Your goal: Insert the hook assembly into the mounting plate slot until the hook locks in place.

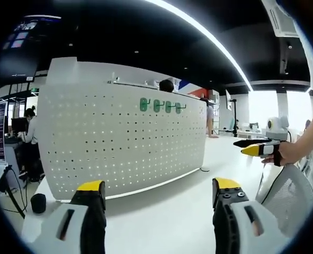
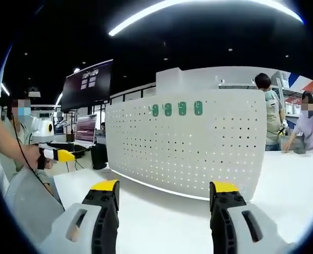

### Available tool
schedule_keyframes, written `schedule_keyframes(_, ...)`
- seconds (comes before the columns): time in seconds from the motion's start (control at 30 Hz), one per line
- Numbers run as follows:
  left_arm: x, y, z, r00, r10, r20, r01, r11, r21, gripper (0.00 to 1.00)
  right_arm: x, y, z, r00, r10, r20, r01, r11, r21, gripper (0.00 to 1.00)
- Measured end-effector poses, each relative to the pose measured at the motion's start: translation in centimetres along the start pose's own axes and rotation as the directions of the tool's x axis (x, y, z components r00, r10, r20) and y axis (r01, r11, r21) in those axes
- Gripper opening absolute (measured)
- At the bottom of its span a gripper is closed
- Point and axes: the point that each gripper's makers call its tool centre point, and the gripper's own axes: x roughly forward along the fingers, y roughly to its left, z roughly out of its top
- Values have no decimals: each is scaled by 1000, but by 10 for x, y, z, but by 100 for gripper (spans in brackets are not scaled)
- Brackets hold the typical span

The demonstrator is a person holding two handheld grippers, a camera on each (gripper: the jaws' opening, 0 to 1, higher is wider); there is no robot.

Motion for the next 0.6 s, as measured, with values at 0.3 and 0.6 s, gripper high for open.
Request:
schedule_keyframes(0.3,0,1,0,1000,2,1,-2,1000,-5,85,0,-1,0,1000,-4,-4,4,1000,0,67)
schedule_keyframes(0.6,1,-1,-1,1000,-4,-3,4,1000,-4,85,0,-1,0,1000,-3,-3,3,1000,1,67)
